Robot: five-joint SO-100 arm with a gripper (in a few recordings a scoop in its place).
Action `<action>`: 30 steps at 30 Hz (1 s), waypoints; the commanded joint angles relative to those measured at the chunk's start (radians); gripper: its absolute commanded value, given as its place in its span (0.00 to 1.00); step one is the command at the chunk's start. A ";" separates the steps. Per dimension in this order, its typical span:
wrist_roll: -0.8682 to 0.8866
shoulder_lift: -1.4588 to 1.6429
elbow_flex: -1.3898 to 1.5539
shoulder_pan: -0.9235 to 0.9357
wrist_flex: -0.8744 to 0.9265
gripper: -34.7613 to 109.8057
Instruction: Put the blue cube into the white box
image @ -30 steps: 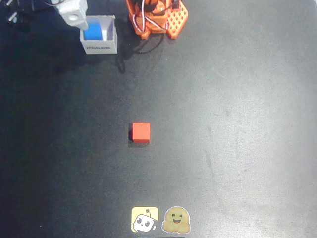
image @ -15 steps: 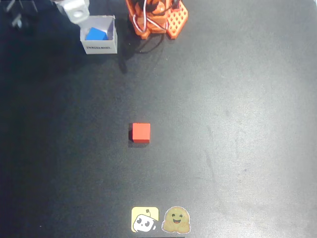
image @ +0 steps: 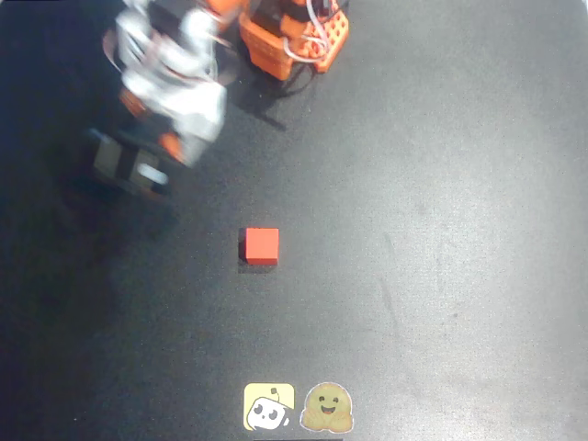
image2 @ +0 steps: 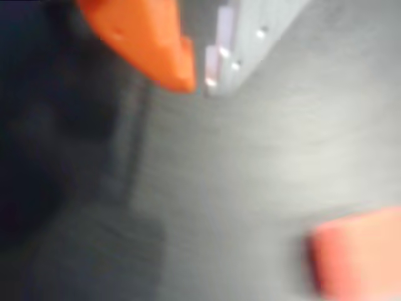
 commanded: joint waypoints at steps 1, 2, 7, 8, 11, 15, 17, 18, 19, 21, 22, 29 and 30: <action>-0.038 0.089 0.008 -0.124 -0.026 0.24; -0.041 0.114 0.021 -0.161 -0.028 0.24; -0.046 0.341 0.161 -0.308 -0.040 0.24; -0.046 0.402 0.193 -0.336 -0.037 0.24; -0.046 0.558 0.284 -0.383 -0.032 0.24; -0.044 0.661 0.360 -0.414 -0.051 0.24; -0.041 0.709 0.396 -0.420 -0.067 0.24; -0.041 0.735 0.411 -0.425 -0.071 0.24; -0.041 0.765 0.433 -0.428 -0.071 0.24; -0.041 0.833 0.482 -0.434 -0.072 0.24; -0.041 0.865 0.506 -0.440 -0.072 0.24; -0.008 1.085 0.690 -0.446 -0.114 0.24; 0.000 1.085 0.703 -0.446 -0.124 0.24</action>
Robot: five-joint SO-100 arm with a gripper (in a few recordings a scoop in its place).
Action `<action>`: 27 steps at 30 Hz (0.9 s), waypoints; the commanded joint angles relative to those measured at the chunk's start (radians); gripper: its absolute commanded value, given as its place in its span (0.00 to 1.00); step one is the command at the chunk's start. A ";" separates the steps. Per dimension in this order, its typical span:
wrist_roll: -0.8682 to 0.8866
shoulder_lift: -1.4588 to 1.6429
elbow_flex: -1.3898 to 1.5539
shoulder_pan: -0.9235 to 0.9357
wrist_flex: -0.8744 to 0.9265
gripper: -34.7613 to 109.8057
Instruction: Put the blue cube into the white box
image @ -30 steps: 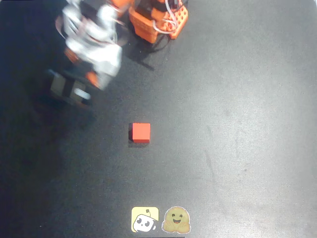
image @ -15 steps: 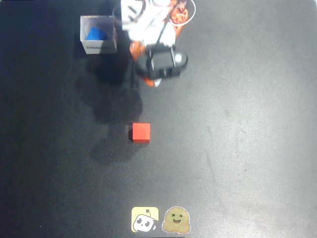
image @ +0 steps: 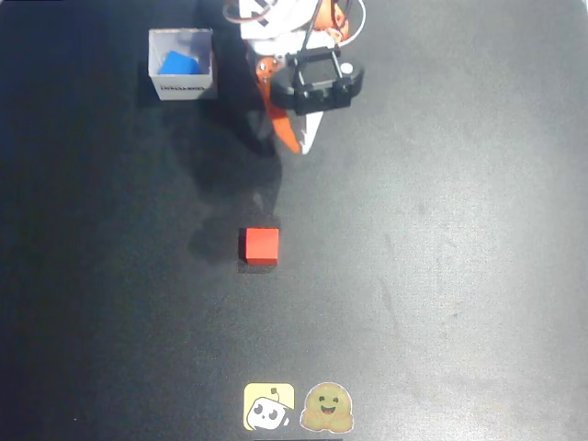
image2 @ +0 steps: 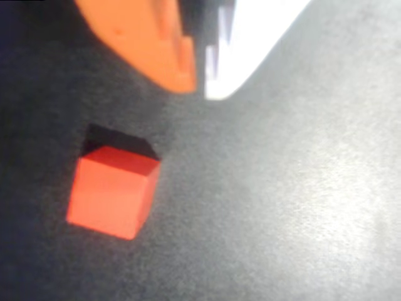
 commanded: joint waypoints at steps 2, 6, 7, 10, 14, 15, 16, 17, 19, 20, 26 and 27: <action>0.018 0.031 0.052 0.006 -0.067 0.24; 0.064 0.031 0.135 0.025 -0.155 0.24; 0.089 0.031 0.161 0.028 -0.179 0.24; 0.092 0.031 0.242 0.044 -0.261 0.24; 0.101 0.029 0.299 0.052 -0.288 0.24; 0.101 0.029 0.299 0.052 -0.278 0.24; 0.104 0.029 0.299 0.054 -0.264 0.24; 0.104 0.029 0.299 0.060 -0.238 0.24; 0.112 0.029 0.299 0.066 -0.166 0.24; 0.112 0.029 0.299 0.069 -0.132 0.24; 0.112 0.029 0.299 0.094 0.064 0.24; 0.112 0.029 0.299 0.094 0.084 0.24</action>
